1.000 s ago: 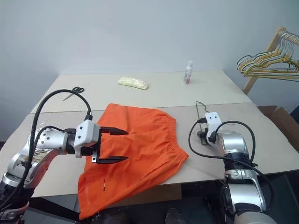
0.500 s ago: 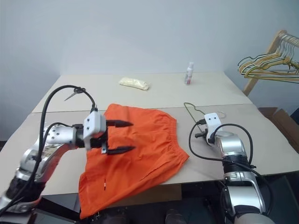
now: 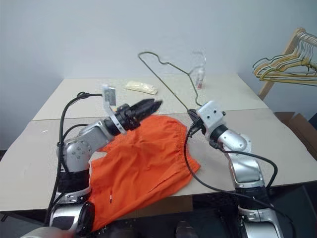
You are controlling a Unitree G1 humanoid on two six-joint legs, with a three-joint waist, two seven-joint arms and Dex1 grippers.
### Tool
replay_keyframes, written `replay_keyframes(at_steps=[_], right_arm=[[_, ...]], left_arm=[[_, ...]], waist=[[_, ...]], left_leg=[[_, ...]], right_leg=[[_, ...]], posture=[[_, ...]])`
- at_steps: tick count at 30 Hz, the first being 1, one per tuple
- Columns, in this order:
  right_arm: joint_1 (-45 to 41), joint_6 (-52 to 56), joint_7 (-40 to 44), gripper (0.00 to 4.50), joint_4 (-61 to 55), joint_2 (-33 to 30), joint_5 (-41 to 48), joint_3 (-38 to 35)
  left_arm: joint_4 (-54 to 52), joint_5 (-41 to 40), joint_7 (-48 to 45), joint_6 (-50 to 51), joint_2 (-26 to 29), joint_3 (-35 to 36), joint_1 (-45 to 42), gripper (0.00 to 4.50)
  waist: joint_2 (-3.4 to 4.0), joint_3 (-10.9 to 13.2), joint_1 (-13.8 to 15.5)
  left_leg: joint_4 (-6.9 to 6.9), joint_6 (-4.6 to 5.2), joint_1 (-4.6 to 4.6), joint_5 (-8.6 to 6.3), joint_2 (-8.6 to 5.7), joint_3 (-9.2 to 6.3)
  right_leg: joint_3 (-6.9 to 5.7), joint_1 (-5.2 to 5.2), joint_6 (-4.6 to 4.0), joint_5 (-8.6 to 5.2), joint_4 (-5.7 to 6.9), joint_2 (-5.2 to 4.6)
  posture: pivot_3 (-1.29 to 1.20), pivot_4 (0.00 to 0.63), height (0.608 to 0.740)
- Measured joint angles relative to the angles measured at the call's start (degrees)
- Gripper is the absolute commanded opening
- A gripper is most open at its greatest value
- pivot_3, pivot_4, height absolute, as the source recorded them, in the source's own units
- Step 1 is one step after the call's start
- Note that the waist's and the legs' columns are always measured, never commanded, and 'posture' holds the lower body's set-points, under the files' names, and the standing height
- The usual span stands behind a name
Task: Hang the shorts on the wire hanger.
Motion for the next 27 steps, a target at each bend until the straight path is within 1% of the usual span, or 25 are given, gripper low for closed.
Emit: replay_keyframes(at_steps=[3, 7, 10, 17, 20, 21, 25, 27], right_arm=[[1.2, -4.7, 0.1, 0.04, -1.7, 0.8, -0.5, 1.6], [1.8, -7.2, 0.0, 0.04, -1.8, 1.7, -1.1, 3.1], [2.0, -9.0, 0.0, 0.00, -1.8, 2.2, -1.6, 4.0], [3.1, -10.8, 0.2, 0.00, -1.2, 2.1, -2.7, 5.4], [3.1, -11.0, 0.1, 0.00, -1.2, 2.2, -2.7, 5.4], [3.1, -11.1, 0.1, 0.00, -1.2, 2.2, -2.7, 5.4], [3.1, -11.5, 0.0, 0.00, -1.3, 2.2, -3.4, 5.5], [3.1, -11.5, -0.3, 0.57, -1.1, 2.1, -4.4, 5.6]], left_arm=[[2.4, -3.5, 4.5, 0.1, -1.4, 2.9, -1.7, 4.17], [4.1, -6.3, 6.9, 0.3, -1.2, 4.5, -1.9, 4.17], [4.1, -6.8, 8.3, -0.2, -1.4, 4.8, -1.9, 3.59], [4.2, -8.4, 9.2, -1.3, -1.7, 5.2, -1.9, 1.24], [4.2, -7.9, 8.8, -2.2, -1.3, 4.3, -1.9, 0.15], [4.2, -7.3, 8.6, -2.7, -1.1, 3.9, -1.9, 0.02], [4.6, -5.5, 7.6, -4.0, -0.3, 2.7, -1.9, 0.02], [4.5, -2.1, 5.7, -5.9, 1.5, 0.2, -1.9, 0.00]], waist=[[0.00, 0.0, 0.0], [0.00, 0.0, 0.0], [0.00, 0.0, 0.1], [0.00, 0.0, 0.2], [0.00, 0.0, 0.1], [0.00, 0.0, 0.1], [0.00, 0.0, 0.1], [0.00, 0.0, 0.1]], left_leg=[[-0.01, -0.04, 0.06, 0.02, -0.05, -0.05], [-0.02, -0.17, 0.02, 0.10, -0.09, -0.10], [-0.02, -0.19, 0.01, 0.11, -0.10, -0.12], [-0.02, -0.22, 0.01, 0.13, -0.13, -0.12], [-0.03, -0.22, 0.02, 0.13, -0.13, -0.12], [-0.04, -0.23, 0.02, 0.13, -0.13, -0.12], [-0.04, -0.24, 0.01, 0.14, -0.15, -0.11], [-0.04, -0.24, 0.01, 0.14, -0.17, -0.11]], right_leg=[[0.00, 0.06, 0.00, 0.01, -0.02, 0.01], [0.00, 0.04, -0.02, 0.01, -0.04, 0.01], [-0.01, 0.05, -0.02, 0.01, -0.05, 0.00], [-0.01, 0.06, -0.02, 0.02, -0.05, 0.00], [-0.01, 0.06, -0.02, 0.02, -0.05, 0.00], [-0.01, 0.06, -0.03, 0.01, -0.05, 0.00], [-0.02, 0.06, -0.02, 0.01, -0.06, -0.01], [-0.02, 0.06, -0.02, 0.01, -0.07, -0.01]], posture=[[0.02, 0.000, 0.740], [0.02, 0.000, 0.740], [0.02, 0.000, 0.740], [0.02, 0.000, 0.740], [0.02, 0.000, 0.740], [0.02, 0.000, 0.740], [0.01, 0.000, 0.740], [0.01, 0.000, 0.740]])
